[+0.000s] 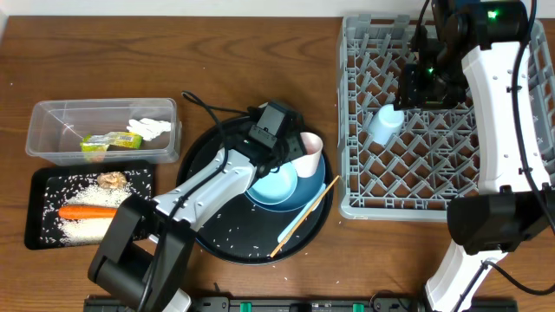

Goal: Sort waste into correct bins and load items into the dishwasher rack
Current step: 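Reach the left gripper to the pink cup on the blue plate and grasp it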

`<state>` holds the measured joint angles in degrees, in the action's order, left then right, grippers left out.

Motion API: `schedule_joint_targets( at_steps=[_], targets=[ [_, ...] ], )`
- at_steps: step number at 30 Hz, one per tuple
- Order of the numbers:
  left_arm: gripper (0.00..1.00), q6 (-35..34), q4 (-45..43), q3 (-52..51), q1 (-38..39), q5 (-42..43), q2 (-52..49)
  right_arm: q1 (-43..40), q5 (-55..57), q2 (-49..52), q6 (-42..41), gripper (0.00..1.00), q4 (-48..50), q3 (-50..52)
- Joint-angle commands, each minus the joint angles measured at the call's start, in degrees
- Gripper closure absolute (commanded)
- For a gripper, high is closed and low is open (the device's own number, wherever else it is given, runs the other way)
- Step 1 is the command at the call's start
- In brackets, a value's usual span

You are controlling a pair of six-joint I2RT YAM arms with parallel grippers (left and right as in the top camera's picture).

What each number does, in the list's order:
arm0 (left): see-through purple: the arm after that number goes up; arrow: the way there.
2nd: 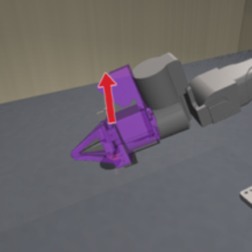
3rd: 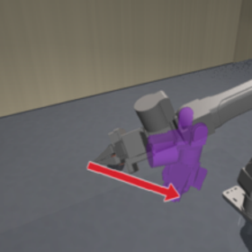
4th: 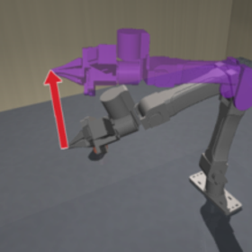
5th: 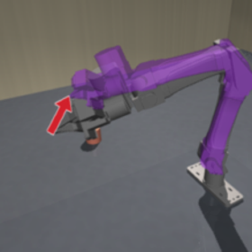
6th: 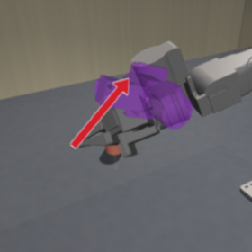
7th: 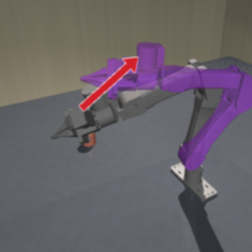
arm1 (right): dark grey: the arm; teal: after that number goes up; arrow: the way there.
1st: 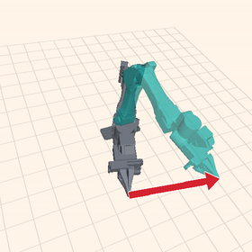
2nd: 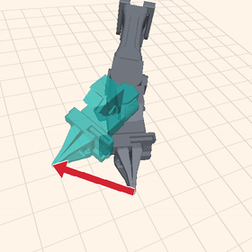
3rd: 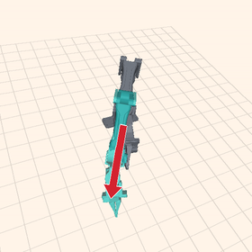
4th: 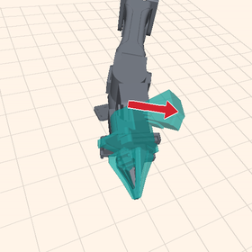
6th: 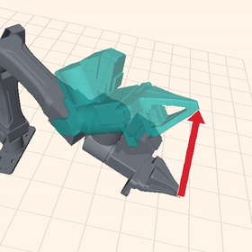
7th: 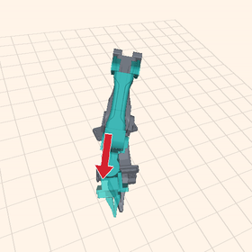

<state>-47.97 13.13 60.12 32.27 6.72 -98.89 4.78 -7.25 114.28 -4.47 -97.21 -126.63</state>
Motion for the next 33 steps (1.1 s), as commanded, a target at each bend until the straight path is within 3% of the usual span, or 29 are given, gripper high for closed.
schedule_joint_targets(
  at_steps=[1, 9, 16, 22, 26, 33],
  targets=[
    [0.52, -0.4, 2.6, 0.1, 0.0, 0.1, 1.2, -0.7, -0.3, -0.9, 0.9, 0.53, -0.1, -0.1],
    [0.59, -0.4, 6.4, 0.1, 0.0, 0.3, 4.7, -0.7, -0.3, -0.9, 0.9, 0.54, -0.1, -0.1],
    [0.85, -0.4, 6.6, 0.1, 0.0, 0.3, 8.8, -0.7, -0.3, -0.9, 0.9, 0.54, -0.1, -0.1],
    [0.85, -0.1, 8.4, 0.1, 0.0, 0.1, 8.2, -0.7, -0.3, -0.9, 0.9, 0.55, -0.1, -0.1],
    [0.64, -0.1, 7.4, 0.1, 0.0, -3.8, 7.8, -0.6, -0.3, -0.9, 0.9, 0.55, -0.1, -0.1],
    [0.61, -0.2, 5.0, 0.1, -0.1, -6.1, 7.6, -0.6, -0.3, -0.9, 0.9, 0.55, -0.1, 0.0]
  ],
)
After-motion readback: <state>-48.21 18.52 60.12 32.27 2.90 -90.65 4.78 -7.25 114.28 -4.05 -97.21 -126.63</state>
